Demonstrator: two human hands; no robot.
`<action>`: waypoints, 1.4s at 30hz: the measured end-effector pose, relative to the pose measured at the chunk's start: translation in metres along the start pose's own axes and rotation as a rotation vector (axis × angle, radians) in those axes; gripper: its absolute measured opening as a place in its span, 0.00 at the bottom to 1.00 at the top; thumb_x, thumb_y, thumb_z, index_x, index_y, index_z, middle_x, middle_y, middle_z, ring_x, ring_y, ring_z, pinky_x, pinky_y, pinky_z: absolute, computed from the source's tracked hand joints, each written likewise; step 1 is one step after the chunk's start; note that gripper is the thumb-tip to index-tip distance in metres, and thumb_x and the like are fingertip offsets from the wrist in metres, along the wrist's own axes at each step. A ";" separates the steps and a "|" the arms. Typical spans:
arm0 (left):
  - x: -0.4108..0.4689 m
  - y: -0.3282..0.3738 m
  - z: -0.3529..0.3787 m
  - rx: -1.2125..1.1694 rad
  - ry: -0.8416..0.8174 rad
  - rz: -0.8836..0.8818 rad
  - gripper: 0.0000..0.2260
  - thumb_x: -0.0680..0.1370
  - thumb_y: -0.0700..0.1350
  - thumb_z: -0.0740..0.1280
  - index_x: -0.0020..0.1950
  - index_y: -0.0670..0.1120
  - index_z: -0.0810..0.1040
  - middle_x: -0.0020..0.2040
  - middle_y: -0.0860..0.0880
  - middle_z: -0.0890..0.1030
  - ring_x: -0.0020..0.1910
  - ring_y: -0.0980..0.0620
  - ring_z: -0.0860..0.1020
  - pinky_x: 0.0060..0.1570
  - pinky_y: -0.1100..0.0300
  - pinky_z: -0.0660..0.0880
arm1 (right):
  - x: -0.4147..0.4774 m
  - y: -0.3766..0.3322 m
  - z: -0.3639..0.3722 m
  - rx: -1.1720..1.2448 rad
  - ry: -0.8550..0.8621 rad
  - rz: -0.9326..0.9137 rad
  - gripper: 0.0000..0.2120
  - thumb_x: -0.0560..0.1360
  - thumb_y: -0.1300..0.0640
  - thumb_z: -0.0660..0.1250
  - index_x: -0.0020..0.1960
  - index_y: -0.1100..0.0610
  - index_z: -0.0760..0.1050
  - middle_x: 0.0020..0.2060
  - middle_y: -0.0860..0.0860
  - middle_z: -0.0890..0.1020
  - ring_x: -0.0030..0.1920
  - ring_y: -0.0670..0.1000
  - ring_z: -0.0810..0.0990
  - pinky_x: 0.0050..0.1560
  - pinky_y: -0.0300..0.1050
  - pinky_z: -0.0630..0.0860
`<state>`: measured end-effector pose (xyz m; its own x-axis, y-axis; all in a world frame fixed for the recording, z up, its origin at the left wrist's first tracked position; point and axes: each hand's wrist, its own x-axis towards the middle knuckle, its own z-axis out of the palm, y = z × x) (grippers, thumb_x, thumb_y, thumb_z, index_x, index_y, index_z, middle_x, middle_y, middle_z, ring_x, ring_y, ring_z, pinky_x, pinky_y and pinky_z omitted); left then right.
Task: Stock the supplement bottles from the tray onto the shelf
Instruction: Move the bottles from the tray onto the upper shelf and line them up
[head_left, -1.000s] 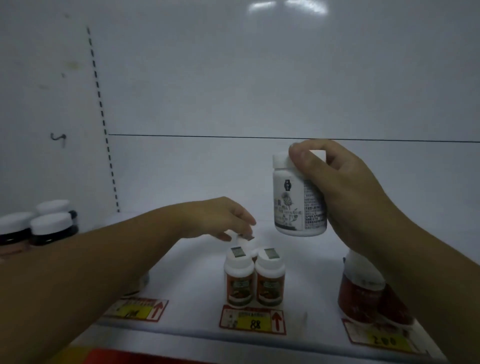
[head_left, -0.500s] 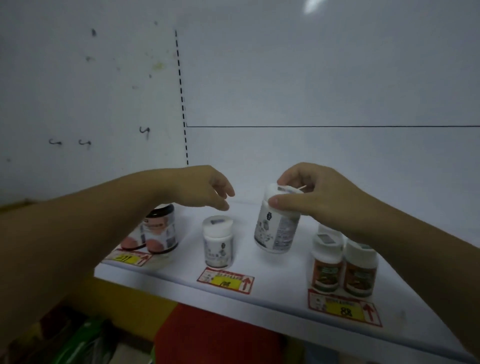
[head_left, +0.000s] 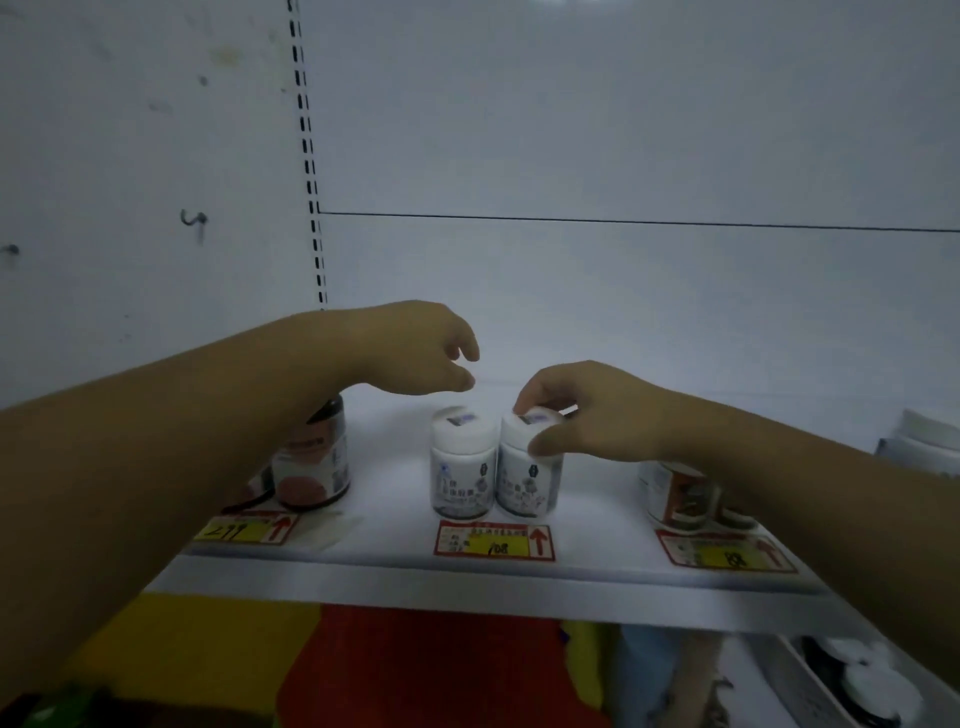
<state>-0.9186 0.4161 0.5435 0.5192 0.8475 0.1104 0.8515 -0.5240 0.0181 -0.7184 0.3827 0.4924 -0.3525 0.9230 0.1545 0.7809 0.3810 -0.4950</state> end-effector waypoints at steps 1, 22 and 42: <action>0.002 -0.001 0.001 -0.001 -0.003 0.010 0.18 0.77 0.54 0.64 0.66 0.51 0.72 0.63 0.51 0.76 0.58 0.52 0.73 0.53 0.61 0.66 | -0.001 -0.001 0.002 -0.010 -0.005 0.003 0.13 0.69 0.54 0.71 0.51 0.47 0.75 0.53 0.45 0.79 0.52 0.46 0.78 0.51 0.39 0.75; 0.041 0.193 -0.011 0.062 0.058 0.036 0.34 0.75 0.68 0.48 0.77 0.53 0.50 0.79 0.47 0.49 0.77 0.46 0.47 0.73 0.41 0.46 | -0.164 0.078 -0.105 -0.768 0.142 0.108 0.34 0.76 0.37 0.53 0.76 0.51 0.49 0.77 0.54 0.48 0.77 0.54 0.44 0.74 0.54 0.44; 0.018 0.426 0.192 -0.110 -0.398 0.324 0.15 0.77 0.51 0.64 0.61 0.47 0.78 0.59 0.47 0.80 0.53 0.50 0.77 0.54 0.61 0.72 | -0.446 0.281 -0.039 -0.506 -0.020 0.277 0.23 0.76 0.45 0.60 0.69 0.52 0.66 0.66 0.52 0.72 0.65 0.53 0.69 0.60 0.46 0.69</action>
<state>-0.5326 0.2242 0.3628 0.7607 0.5957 -0.2578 0.6408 -0.7525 0.1519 -0.3220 0.0799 0.3174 -0.1055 0.9927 0.0591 0.9932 0.1082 -0.0433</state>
